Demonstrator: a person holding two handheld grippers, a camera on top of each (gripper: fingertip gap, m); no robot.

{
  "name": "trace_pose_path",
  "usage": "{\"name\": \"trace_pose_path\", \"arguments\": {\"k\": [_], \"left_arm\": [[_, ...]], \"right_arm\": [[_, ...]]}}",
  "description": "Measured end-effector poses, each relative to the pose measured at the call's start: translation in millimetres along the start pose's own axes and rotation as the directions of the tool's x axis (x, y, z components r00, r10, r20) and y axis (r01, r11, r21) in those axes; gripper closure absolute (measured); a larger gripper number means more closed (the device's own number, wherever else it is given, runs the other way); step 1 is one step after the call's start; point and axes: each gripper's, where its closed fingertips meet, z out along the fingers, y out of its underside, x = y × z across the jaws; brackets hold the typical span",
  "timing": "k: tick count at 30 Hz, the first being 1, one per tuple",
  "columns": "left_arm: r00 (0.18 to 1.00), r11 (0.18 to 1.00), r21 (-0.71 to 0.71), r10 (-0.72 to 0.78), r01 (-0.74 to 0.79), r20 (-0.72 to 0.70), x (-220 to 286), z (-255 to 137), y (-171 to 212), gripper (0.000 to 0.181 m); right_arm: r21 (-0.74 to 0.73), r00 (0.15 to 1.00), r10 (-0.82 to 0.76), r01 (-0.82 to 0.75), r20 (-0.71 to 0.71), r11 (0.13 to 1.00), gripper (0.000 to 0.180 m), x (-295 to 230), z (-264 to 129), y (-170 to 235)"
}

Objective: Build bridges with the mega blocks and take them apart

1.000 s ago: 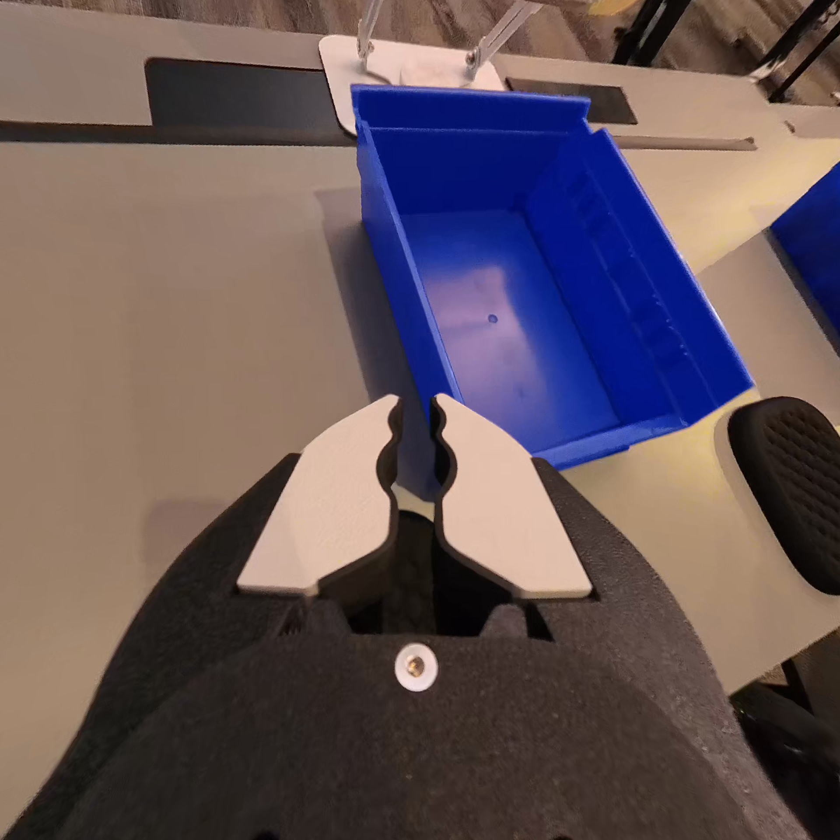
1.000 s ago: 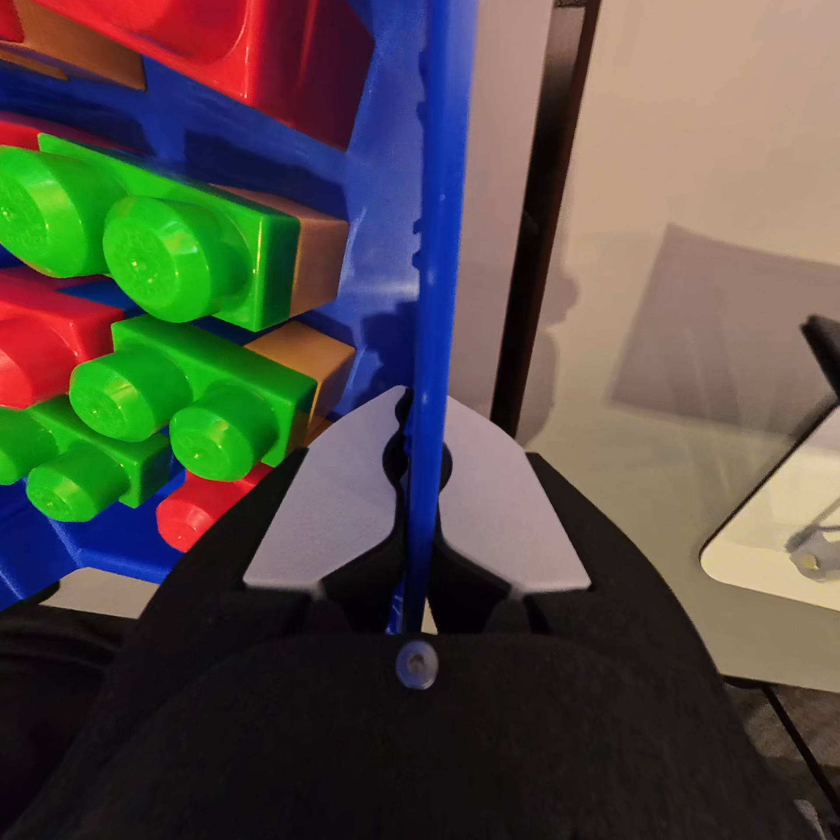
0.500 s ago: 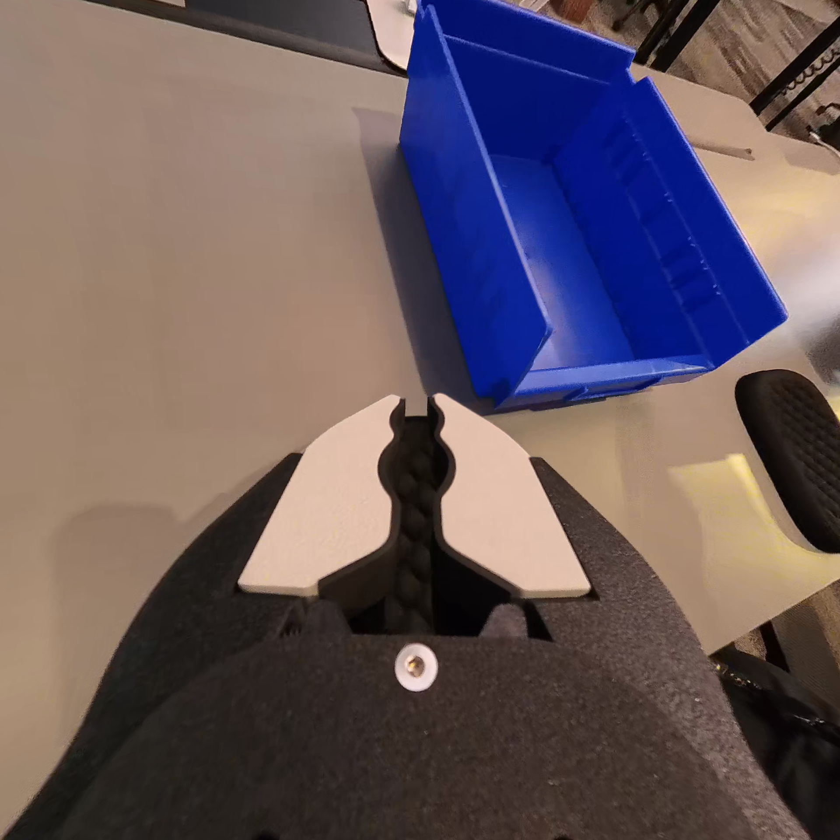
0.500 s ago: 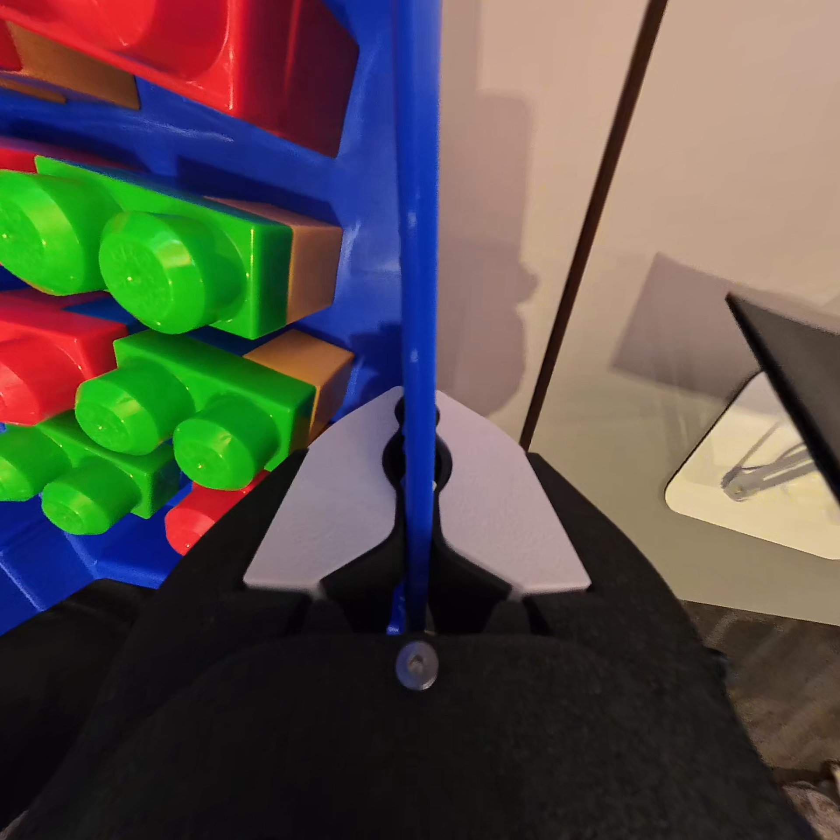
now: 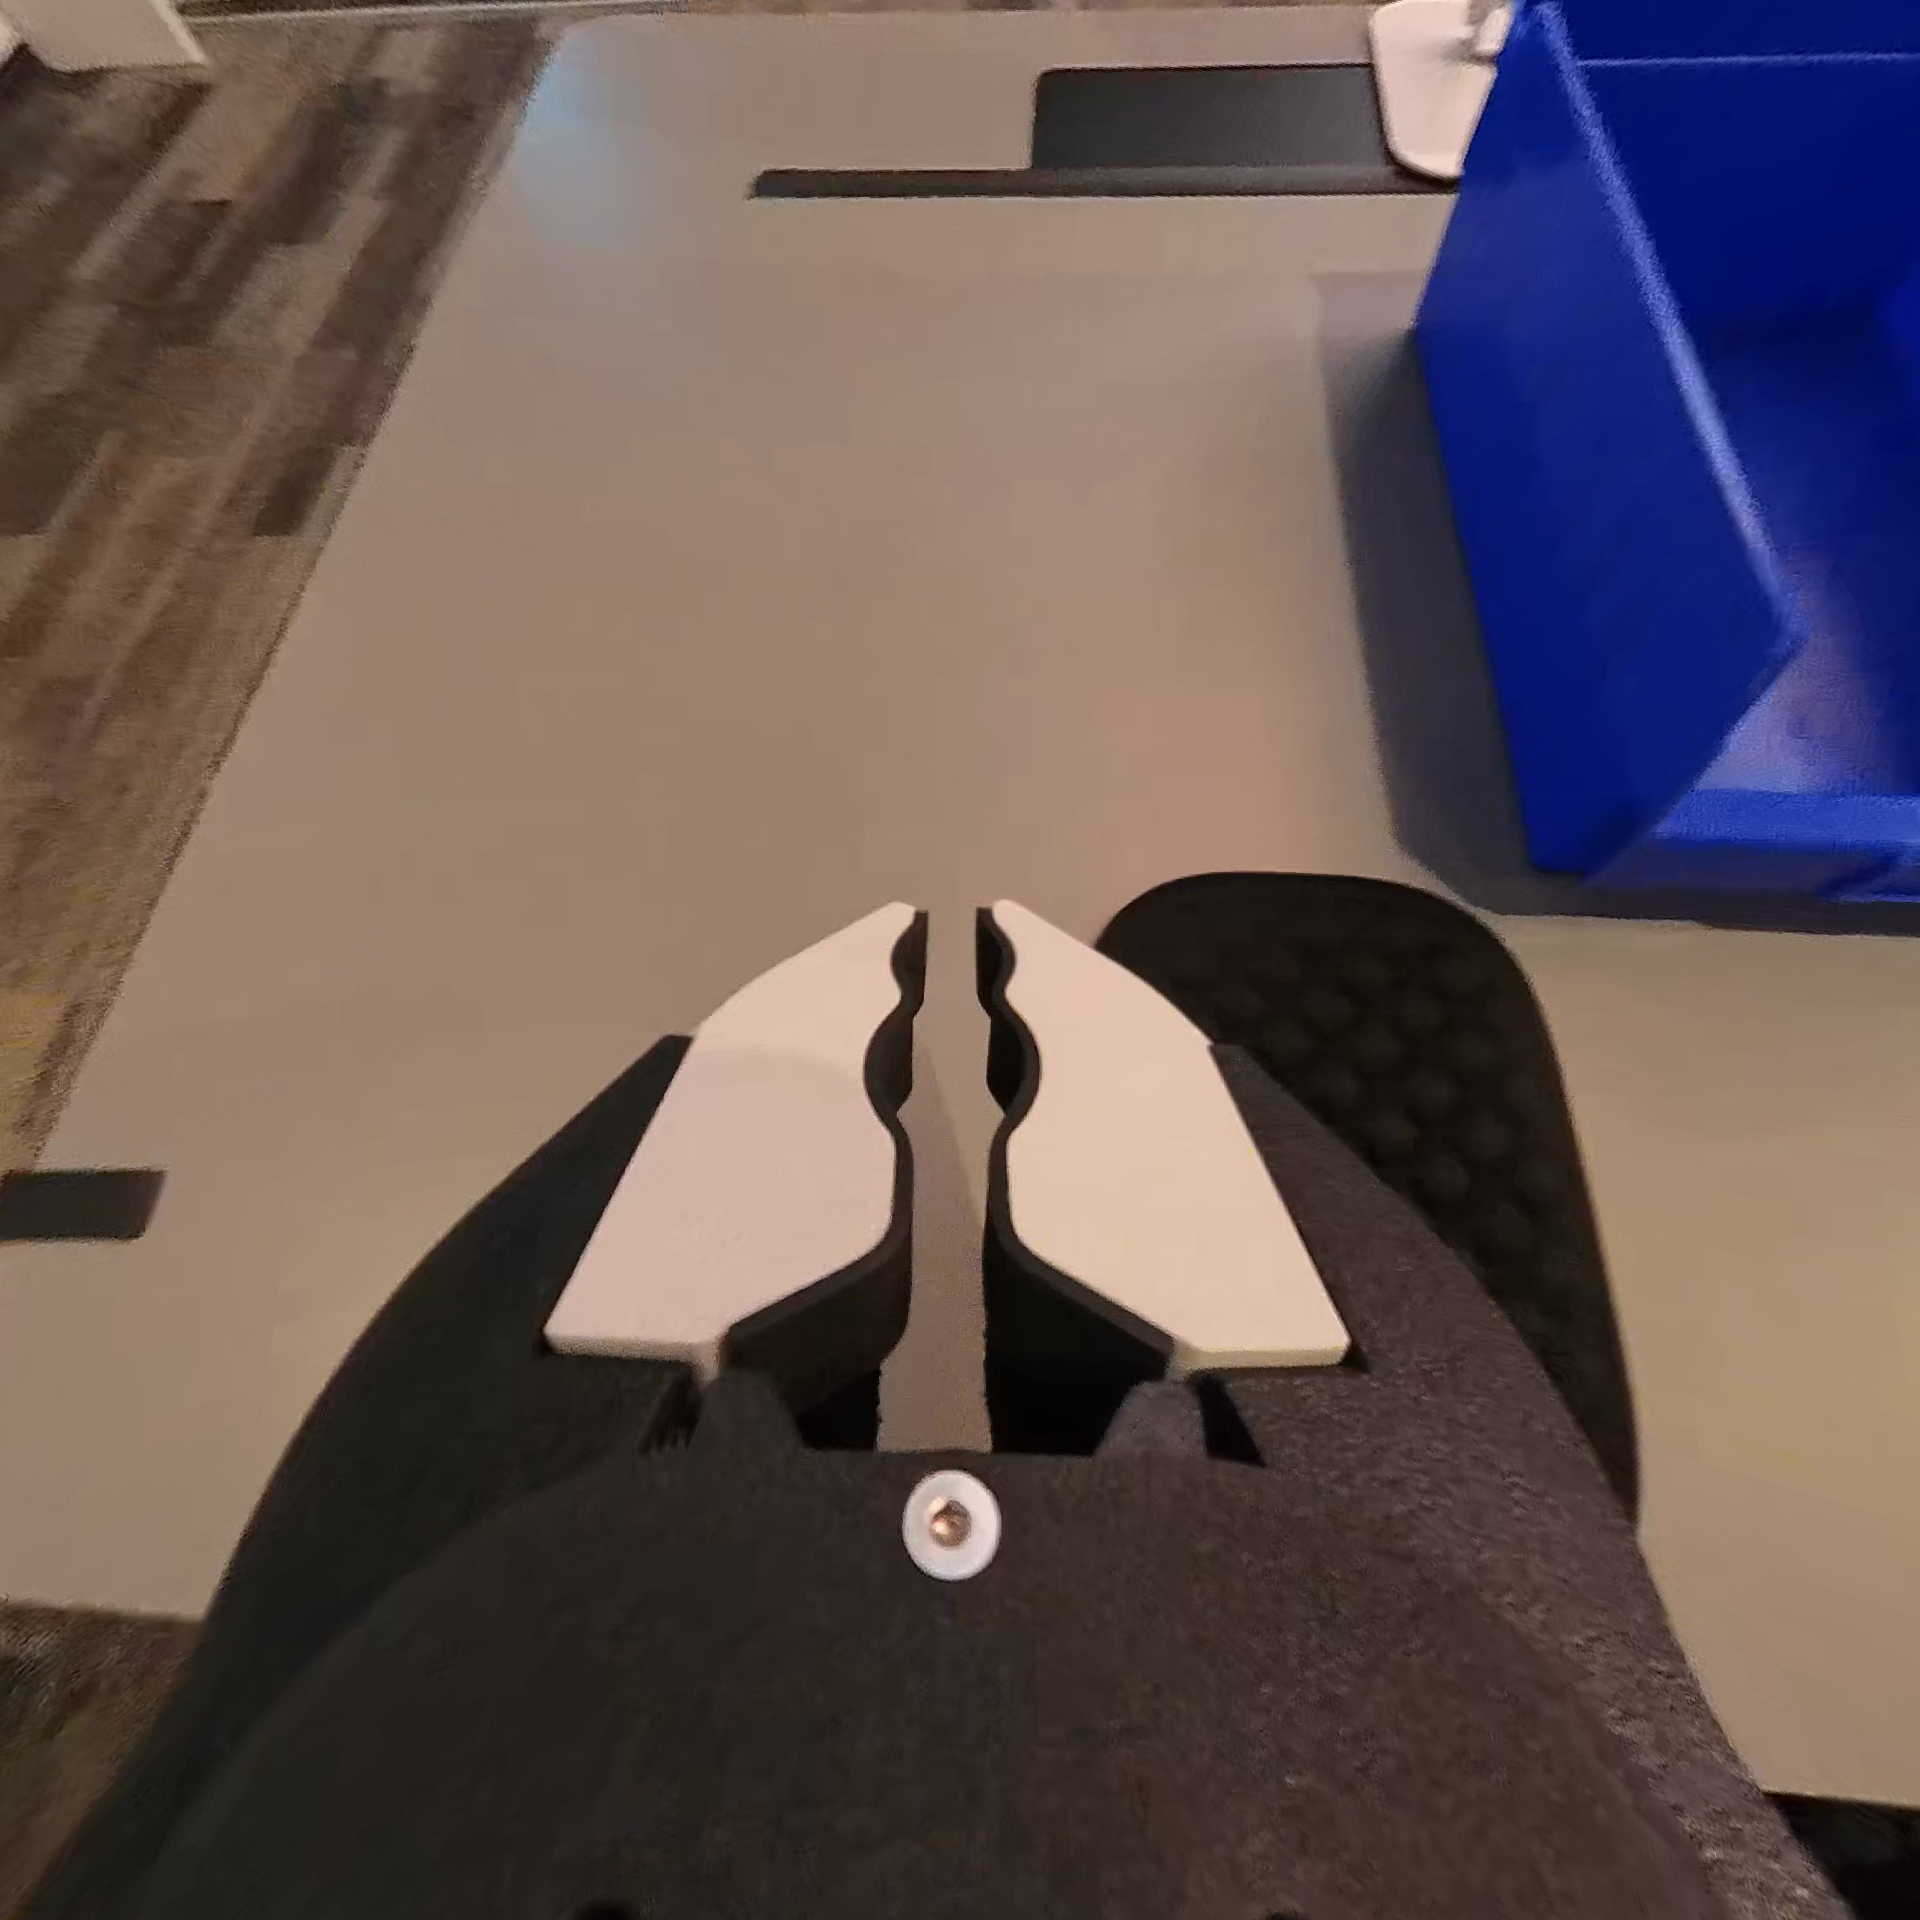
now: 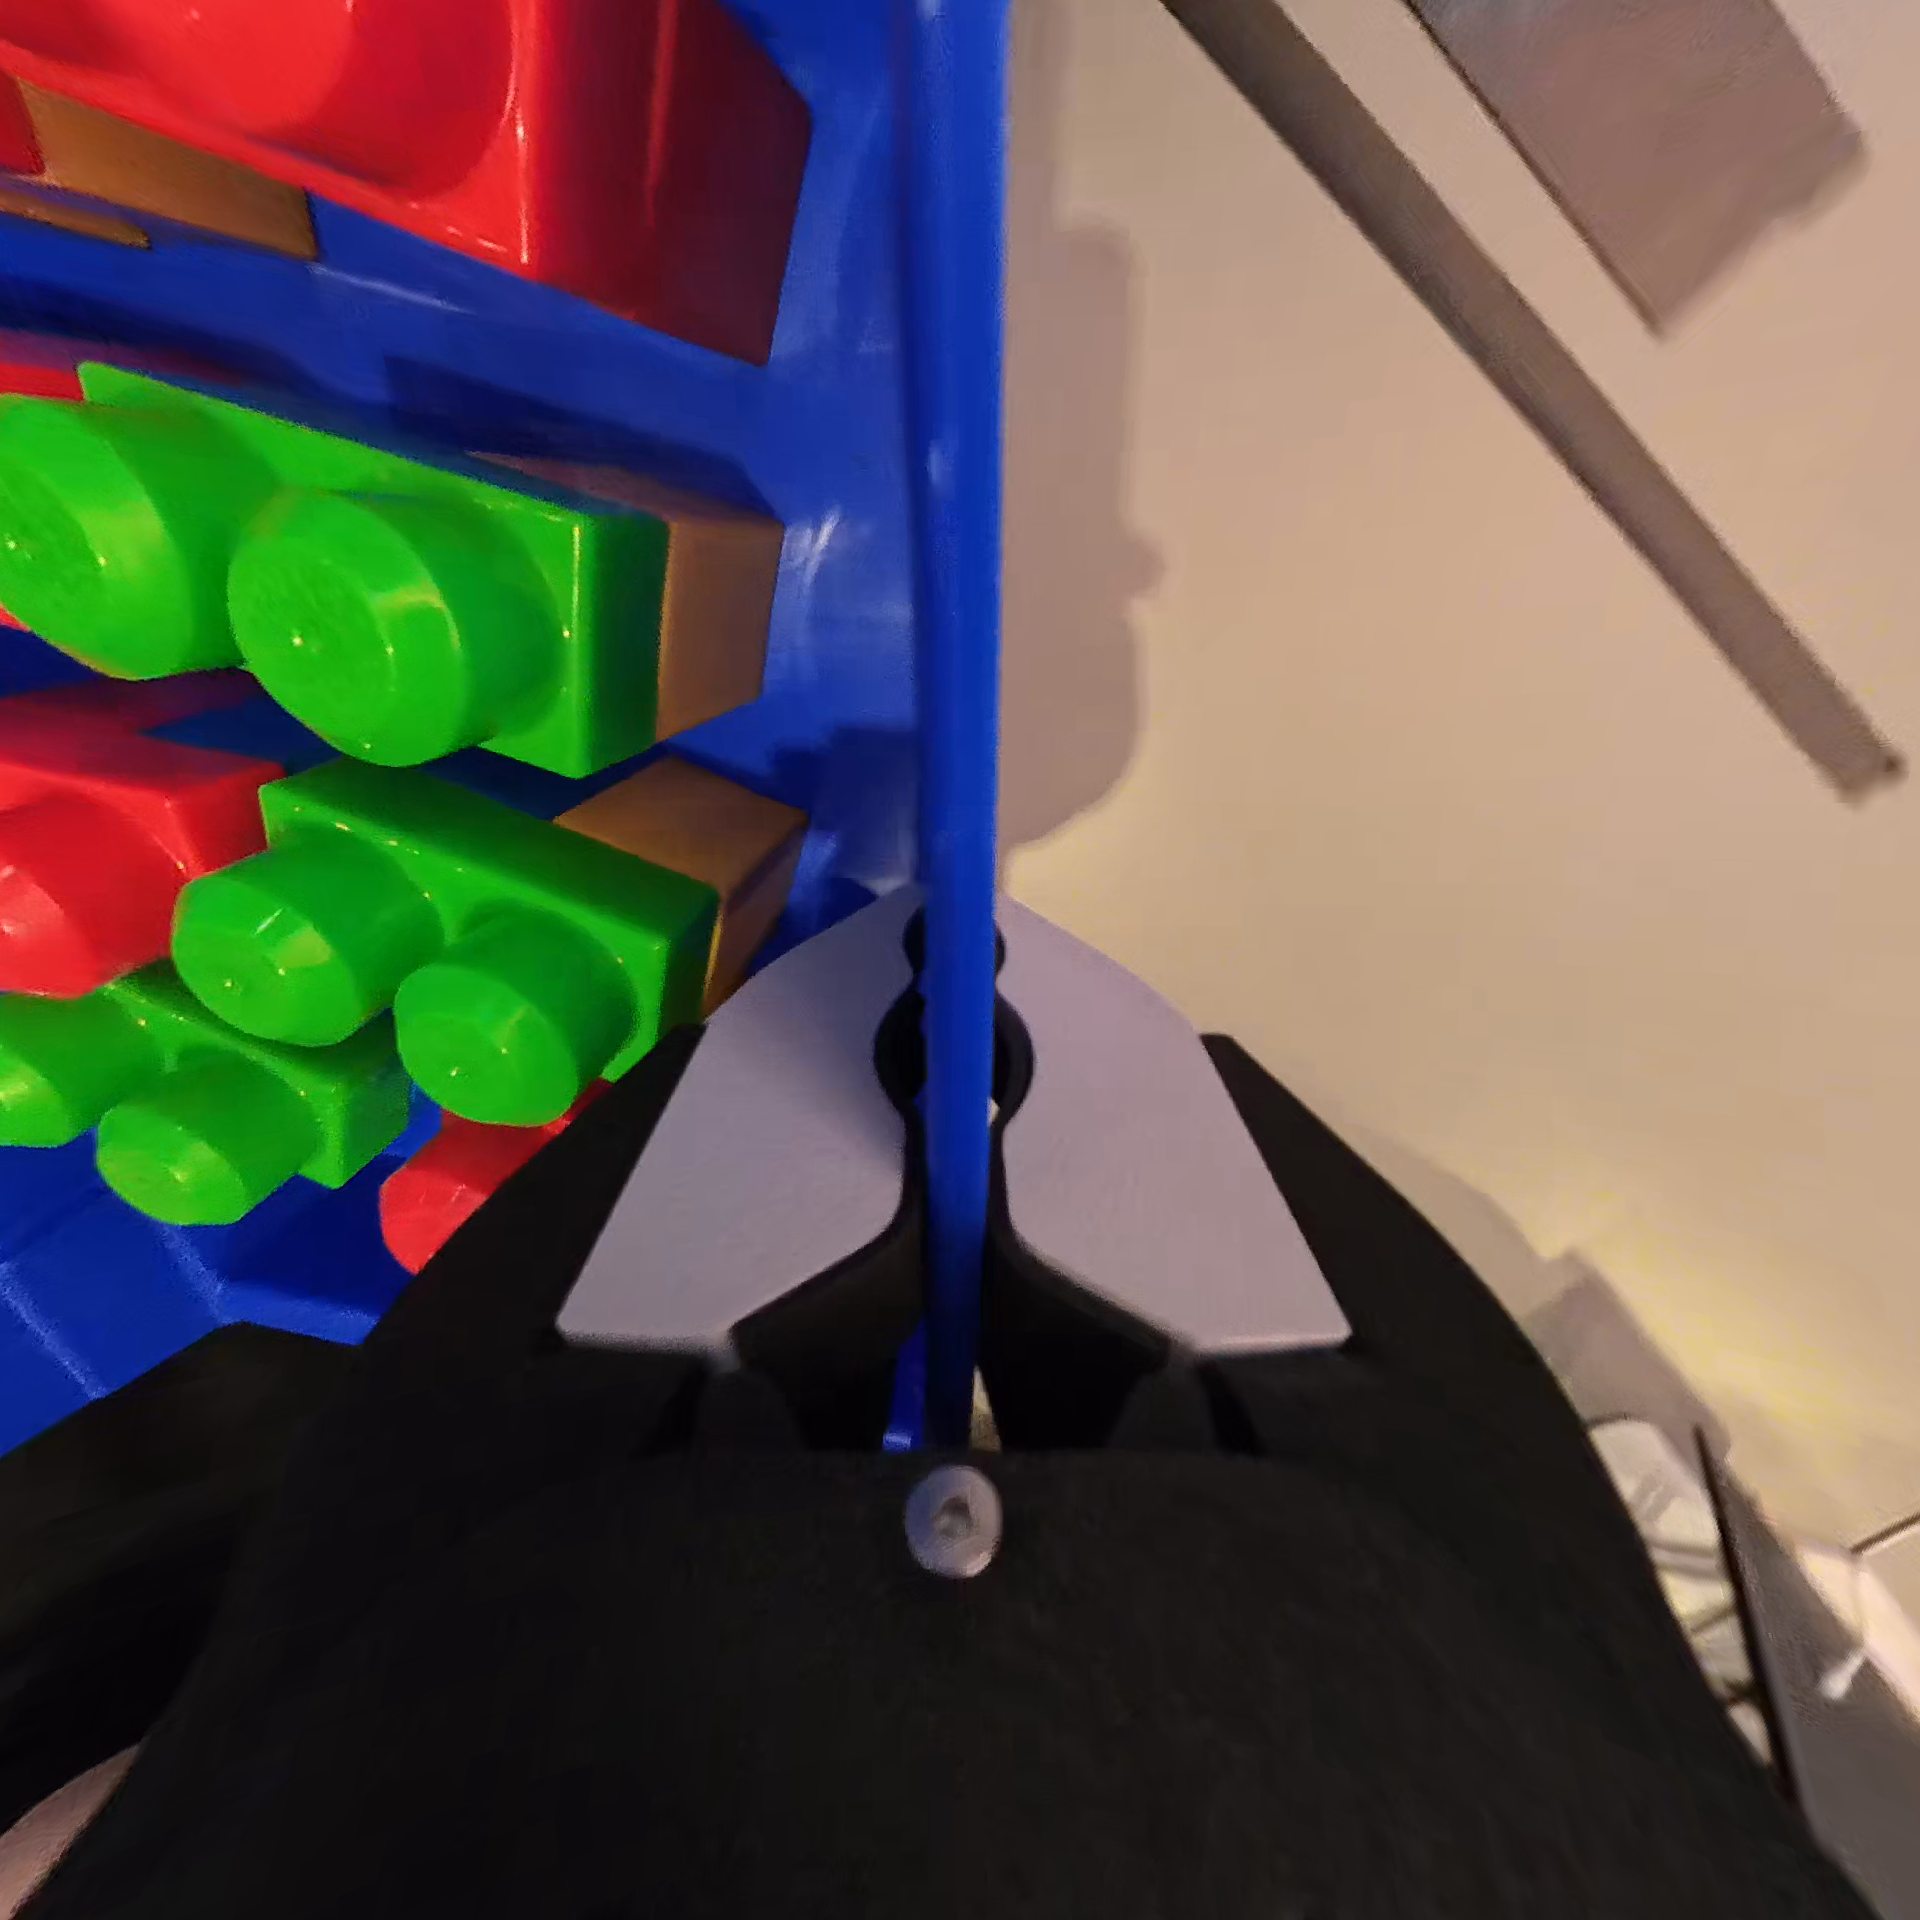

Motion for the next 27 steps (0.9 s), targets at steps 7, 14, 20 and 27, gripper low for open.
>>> {"name": "trace_pose_path", "arguments": {"k": [7, 14, 20, 27], "left_arm": [[0.992, 1.0, -0.003, -0.027, 0.028, 0.125, -56.5, -23.5, 19.5, 0.172], [0.969, 0.998, -0.026, -0.044, 0.052, 0.243, -116.3, -37.9, 46.4, 0.173], [0.963, 0.993, -0.068, -0.081, 0.101, 0.255, -145.1, -43.0, 72.8, 0.173], [0.963, 0.991, -0.062, -0.102, 0.121, 0.25, -154.9, -48.3, 83.4, 0.172]], "right_arm": [[-0.021, 0.96, -0.265, 0.268, 0.096, 0.963, 0.176, -158.4, 57.8, -138.7], [0.011, 0.897, -0.378, 0.386, 0.23, 0.922, 0.175, -292.8, 131.8, -235.1], [-0.017, 0.891, -0.368, 0.386, 0.268, 0.922, 0.175, -360.4, 200.8, -278.3], [-0.045, 0.915, -0.313, 0.334, 0.254, 0.942, 0.175, -380.2, 265.7, -298.7]]}}
